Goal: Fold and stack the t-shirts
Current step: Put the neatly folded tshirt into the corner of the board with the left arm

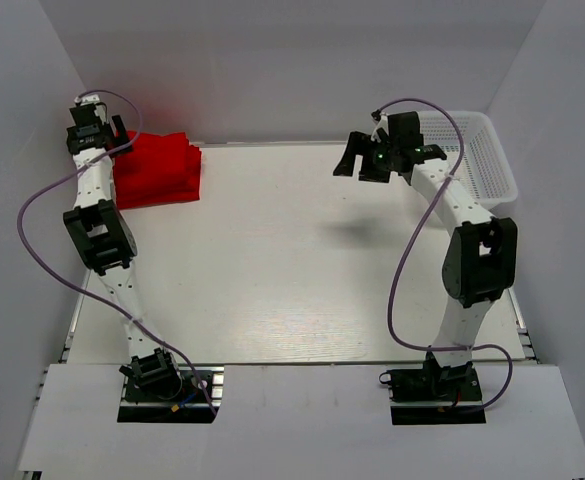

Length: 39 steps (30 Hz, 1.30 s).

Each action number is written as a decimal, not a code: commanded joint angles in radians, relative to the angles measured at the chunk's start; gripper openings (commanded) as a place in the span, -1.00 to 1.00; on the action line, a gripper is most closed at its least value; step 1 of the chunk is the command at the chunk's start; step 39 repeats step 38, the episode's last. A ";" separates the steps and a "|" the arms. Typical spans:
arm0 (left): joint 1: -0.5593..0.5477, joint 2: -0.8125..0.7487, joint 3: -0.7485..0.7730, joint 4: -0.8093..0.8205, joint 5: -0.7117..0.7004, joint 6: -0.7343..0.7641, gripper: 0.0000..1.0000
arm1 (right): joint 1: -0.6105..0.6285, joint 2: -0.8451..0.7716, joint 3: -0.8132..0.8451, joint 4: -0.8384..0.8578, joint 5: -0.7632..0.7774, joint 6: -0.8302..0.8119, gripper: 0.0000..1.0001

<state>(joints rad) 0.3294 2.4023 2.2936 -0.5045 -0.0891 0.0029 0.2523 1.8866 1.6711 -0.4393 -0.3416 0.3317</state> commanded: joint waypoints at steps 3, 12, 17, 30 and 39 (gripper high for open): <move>-0.029 -0.204 -0.098 -0.062 0.135 -0.047 1.00 | 0.004 -0.139 -0.042 0.025 0.024 -0.025 0.80; -0.154 -0.664 -0.580 -0.062 0.029 -0.179 1.00 | -0.001 -0.271 -0.215 0.100 0.068 -0.026 0.80; -0.327 -0.890 -0.899 0.052 0.069 -0.270 1.00 | -0.004 -0.368 -0.358 0.131 0.130 -0.013 0.80; -0.780 -0.936 -1.077 0.029 -0.090 -0.383 1.00 | -0.004 -0.560 -0.659 0.211 0.203 0.053 0.80; -0.828 -0.914 -1.034 0.007 -0.153 -0.365 1.00 | -0.002 -0.618 -0.706 0.254 0.260 0.050 0.80</move>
